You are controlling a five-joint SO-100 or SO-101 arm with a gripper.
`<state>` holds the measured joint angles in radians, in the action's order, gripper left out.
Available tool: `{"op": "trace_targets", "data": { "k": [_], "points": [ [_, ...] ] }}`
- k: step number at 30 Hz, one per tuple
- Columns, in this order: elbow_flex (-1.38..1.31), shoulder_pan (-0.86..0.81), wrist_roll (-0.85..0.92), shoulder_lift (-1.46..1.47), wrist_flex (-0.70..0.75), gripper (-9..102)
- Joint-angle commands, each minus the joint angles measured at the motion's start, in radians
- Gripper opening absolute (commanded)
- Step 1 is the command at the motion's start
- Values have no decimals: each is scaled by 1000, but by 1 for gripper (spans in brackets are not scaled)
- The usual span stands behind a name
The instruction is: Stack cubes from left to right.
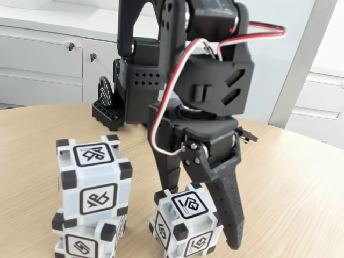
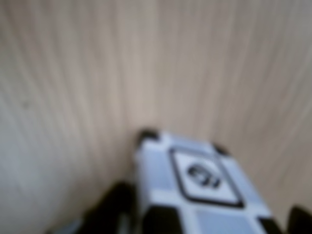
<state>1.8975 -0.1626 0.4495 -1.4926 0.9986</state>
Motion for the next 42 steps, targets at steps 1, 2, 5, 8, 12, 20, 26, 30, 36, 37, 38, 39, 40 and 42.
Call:
{"op": "trace_targets", "data": {
  "k": [1,2,5,8,12,20,26,30,36,37,38,39,40,42],
  "points": [
    [-34,0,-37,-5,-5,34],
    [-31,0,-51,-5,-5,34],
    [-31,-17,-78,-5,-5,33],
    [-29,-18,-103,-5,-5,33],
    [-25,-18,-135,-5,-5,32],
    [-23,-20,-212,-3,-5,30],
    [-23,-20,-232,-3,-5,23],
    [-23,-20,-236,-3,-5,19],
    [-23,-20,-239,-3,8,17],
    [-23,-20,-241,-5,11,16],
    [-23,-20,-242,-6,11,16],
    [-23,-20,-249,-11,12,16],
    [-25,-21,-250,-21,12,16],
    [-37,-21,-264,-25,20,16]
  ]
}}
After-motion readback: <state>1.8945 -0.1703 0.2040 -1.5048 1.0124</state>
